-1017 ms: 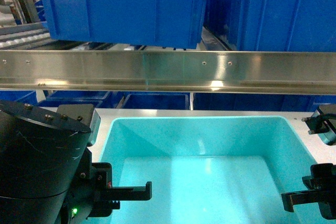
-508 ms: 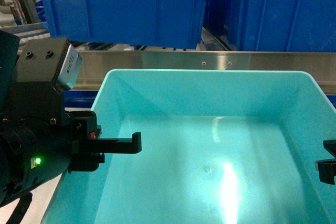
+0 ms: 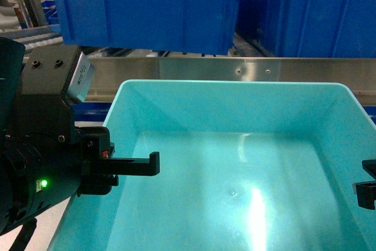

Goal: Organize blue bins on left shelf correctly

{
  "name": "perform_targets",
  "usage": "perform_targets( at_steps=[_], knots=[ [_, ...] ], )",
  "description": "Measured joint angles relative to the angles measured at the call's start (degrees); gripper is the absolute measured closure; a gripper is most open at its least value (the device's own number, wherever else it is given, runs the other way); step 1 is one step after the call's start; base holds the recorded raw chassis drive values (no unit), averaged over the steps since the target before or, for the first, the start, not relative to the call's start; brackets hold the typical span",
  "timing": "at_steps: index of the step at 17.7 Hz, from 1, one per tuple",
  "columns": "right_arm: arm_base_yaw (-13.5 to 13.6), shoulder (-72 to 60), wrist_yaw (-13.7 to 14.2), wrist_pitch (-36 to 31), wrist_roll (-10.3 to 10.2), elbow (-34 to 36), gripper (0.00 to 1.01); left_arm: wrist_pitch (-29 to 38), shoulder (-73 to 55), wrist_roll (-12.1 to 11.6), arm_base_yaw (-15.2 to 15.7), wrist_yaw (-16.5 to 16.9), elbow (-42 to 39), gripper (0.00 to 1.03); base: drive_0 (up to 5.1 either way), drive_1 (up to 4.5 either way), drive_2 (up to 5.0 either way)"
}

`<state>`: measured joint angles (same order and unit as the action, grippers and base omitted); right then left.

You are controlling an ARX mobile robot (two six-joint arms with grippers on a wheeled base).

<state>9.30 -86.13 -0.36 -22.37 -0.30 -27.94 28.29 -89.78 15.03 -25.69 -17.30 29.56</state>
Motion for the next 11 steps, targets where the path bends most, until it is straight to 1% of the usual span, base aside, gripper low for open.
perform_targets(
  at_steps=[3, 4, 8, 11],
  knots=[
    [0.0, 0.0, 0.0, 0.0, 0.0, 0.0, 0.99, 0.0, 0.0, 0.0, 0.0, 0.0, 0.0, 1.01, -4.8, 2.58, 2.6],
    [0.0, 0.0, 0.0, -0.2, 0.0, 0.0, 0.99, 0.1, 0.0, 0.0, 0.0, 0.0, 0.0, 1.01, -4.6, 0.20, 4.0],
    [0.0, 0.0, -0.1, -0.3, 0.1, 0.0, 0.99, 0.2, 0.0, 0.0, 0.3, 0.0, 0.0, 1.01, -3.4, -1.43, 4.8],
    [0.0, 0.0, -0.1, 0.0, 0.1, 0.0, 0.99, 0.0, 0.0, 0.0, 0.2, 0.1, 0.0, 1.01, -3.9, -0.67, 4.7]
  ],
)
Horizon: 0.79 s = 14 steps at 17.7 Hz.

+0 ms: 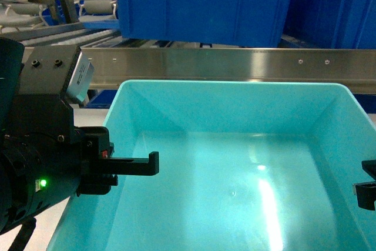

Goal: Organize blue bins on left shelf correctly

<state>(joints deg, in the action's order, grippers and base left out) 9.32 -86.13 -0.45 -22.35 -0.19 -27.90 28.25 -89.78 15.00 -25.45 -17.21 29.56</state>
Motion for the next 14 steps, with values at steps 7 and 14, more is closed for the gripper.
perform_targets(
  at_steps=[7, 14],
  knots=[
    [0.0, 0.0, 0.0, -0.2, 0.0, 0.0, 0.99, 0.1, 0.0, 0.0, 0.0, 0.0, 0.0, 1.01, -4.5, -0.20, 4.1],
    [0.0, 0.0, 0.0, -0.2, 0.0, 0.0, 0.99, 0.1, 0.0, 0.0, 0.0, -0.1, 0.0, 1.01, -4.9, 1.47, 3.3]
  ],
)
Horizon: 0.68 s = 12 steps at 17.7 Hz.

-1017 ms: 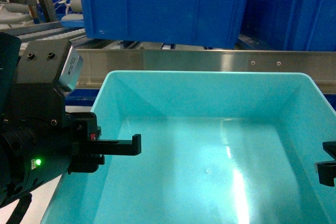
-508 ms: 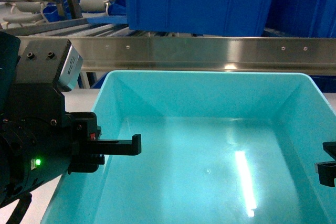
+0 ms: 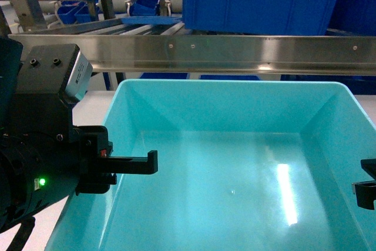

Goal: Organize blue bins on left shelf correctly

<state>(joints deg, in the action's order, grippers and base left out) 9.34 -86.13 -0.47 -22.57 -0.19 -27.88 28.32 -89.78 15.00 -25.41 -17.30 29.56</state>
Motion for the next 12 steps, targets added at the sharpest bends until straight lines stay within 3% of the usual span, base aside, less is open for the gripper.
perform_targets(
  at_steps=[12],
  knots=[
    [0.0, 0.0, 0.0, 0.0, 0.0, 0.0, 0.99, 0.1, 0.0, 0.0, -0.1, 0.0, 0.0, 1.01, -4.9, 2.72, 2.1]
  ],
)
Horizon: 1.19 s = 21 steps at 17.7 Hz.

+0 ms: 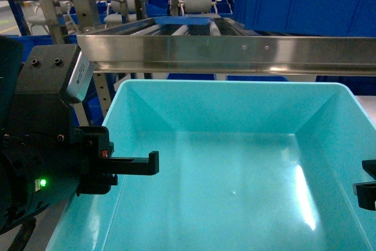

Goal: Organize blue bins on left shelf correctly

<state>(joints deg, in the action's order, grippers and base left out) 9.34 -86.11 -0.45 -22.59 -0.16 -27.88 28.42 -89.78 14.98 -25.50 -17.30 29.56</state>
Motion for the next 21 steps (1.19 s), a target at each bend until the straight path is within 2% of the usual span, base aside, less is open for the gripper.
perform_targets(
  at_steps=[21],
  knots=[
    [0.0, 0.0, 0.0, 0.2, 0.0, 0.0, 0.99, -0.1, 0.0, 0.0, 0.0, 0.0, 0.0, 1.01, -4.2, 4.43, -0.1]
  ],
)
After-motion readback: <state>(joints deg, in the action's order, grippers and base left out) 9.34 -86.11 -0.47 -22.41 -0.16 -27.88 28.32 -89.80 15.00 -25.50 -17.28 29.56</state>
